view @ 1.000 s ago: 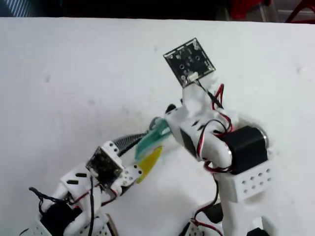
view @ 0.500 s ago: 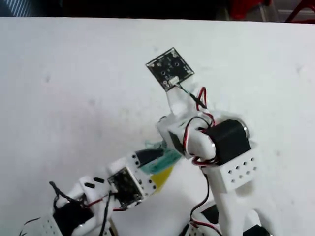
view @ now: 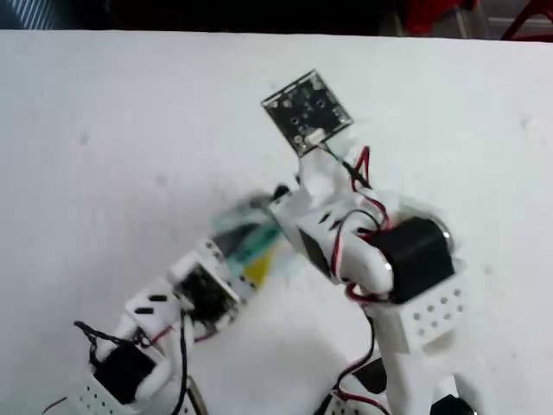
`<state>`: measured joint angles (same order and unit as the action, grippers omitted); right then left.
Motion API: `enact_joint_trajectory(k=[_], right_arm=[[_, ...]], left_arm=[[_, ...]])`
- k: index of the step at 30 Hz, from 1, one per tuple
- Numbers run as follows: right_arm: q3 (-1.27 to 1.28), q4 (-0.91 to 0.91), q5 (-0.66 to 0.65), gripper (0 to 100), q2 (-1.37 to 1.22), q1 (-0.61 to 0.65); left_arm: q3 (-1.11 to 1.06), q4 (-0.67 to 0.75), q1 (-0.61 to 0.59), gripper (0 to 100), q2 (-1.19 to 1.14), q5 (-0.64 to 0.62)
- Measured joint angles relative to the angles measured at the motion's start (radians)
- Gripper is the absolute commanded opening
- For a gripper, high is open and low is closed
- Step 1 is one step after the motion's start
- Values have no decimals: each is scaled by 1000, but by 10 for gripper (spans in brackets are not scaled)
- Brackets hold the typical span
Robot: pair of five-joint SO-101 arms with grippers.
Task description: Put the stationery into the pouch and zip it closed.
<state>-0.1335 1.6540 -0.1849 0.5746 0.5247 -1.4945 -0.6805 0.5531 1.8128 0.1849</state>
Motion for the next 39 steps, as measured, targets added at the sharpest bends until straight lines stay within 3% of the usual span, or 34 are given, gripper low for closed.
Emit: enact_joint_trajectory(k=[4,8,12,18,23,33,39], right_arm=[[-11,-32,2,77,0,-6],[-11,-58,2,77,2,-2],[-11,-63,2,77,0,-5],[-11,-51,2,94,0,-5],[-11,28,2,218,0,17],[117,44,0,211,-23,209],[206,44,-2,208,-184,149]], left_arm=[[-2,49,-198,20,-2,0],[-2,71,-270,20,-2,117],[-6,66,-226,20,-2,288],[-176,60,31,21,20,572],[-170,-9,68,21,18,569],[-164,-14,68,21,18,565],[-164,-14,68,21,18,563]])
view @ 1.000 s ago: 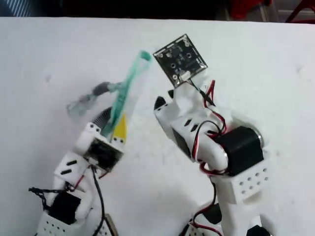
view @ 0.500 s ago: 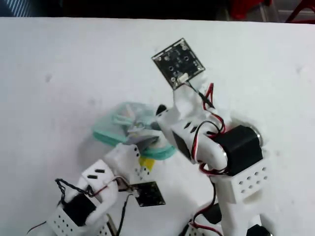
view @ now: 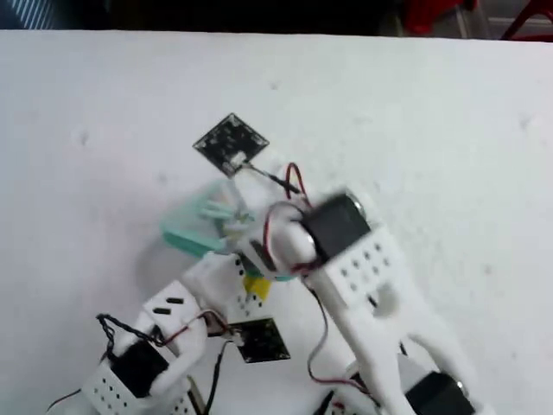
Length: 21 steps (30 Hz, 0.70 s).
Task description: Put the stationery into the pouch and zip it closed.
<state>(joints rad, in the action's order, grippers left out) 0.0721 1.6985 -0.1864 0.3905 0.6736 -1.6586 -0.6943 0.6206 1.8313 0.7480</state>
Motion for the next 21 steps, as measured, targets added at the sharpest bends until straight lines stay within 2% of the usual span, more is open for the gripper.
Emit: enact_joint_trajectory(k=[2,5,7,9,17,21], right_arm=[[17,0,2,177,-38,-6],[37,0,-38,0,-92,-14],[41,0,-94,39,-118,-15],[37,0,-124,17,-130,-17],[-71,2,-100,19,-84,-26],[-215,2,-63,19,14,-34]], left_arm=[[-2,-9,0,21,0,0],[-3,-11,0,21,-18,-2],[-5,-12,0,21,-18,-2],[-6,-14,0,21,-20,-2],[-5,-17,-9,21,-18,-3],[14,25,-11,21,-18,-112]])
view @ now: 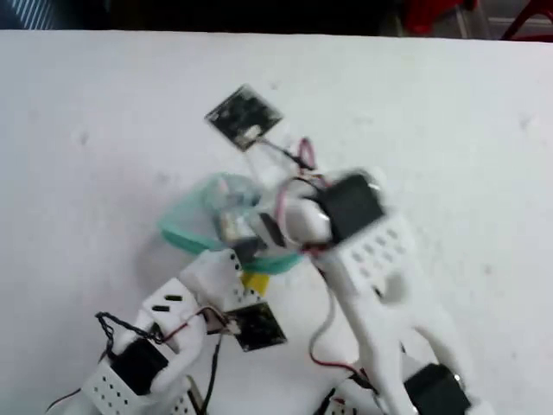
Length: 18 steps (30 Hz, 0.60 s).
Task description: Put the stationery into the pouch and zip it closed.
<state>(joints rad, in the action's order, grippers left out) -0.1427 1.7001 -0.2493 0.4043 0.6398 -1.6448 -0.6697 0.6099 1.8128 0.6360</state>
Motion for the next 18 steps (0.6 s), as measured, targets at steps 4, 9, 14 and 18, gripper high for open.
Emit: enact_joint_trajectory(k=[4,9,14,18], right_arm=[[-52,-17,9,19,54,6],[-54,-74,9,19,63,8],[-63,-146,74,19,72,8],[-51,-196,115,19,74,8]], left_arm=[[37,84,0,21,0,-183],[110,97,-11,23,-2,-368],[213,15,-71,23,-3,-509],[304,-87,-91,24,-3,-540]])
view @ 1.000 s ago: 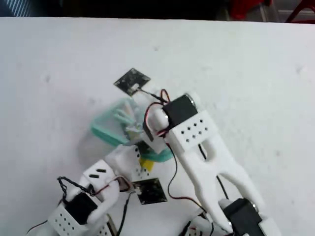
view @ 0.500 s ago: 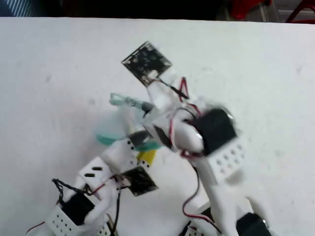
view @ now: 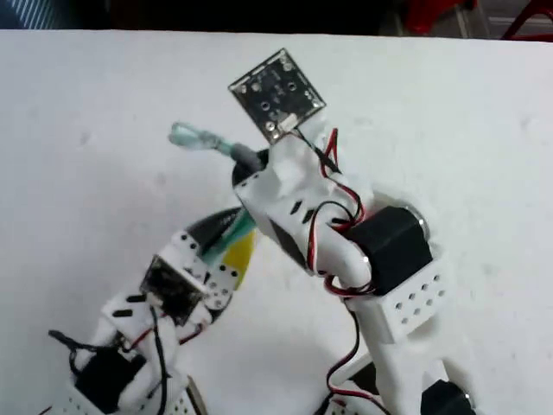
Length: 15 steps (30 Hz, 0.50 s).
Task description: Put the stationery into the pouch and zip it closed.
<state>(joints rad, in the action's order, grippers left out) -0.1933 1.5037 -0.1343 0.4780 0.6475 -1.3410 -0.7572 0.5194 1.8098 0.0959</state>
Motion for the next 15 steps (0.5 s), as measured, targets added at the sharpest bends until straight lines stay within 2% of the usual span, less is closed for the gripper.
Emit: enact_joint_trajectory(k=[5,10,15], right_arm=[[103,-78,3,19,8,0],[176,-117,5,19,21,2],[204,-109,5,19,28,61]], left_arm=[[-3,-18,0,38,0,-6],[-12,-15,-3,166,2,-8],[9,-100,-14,177,17,-14]])
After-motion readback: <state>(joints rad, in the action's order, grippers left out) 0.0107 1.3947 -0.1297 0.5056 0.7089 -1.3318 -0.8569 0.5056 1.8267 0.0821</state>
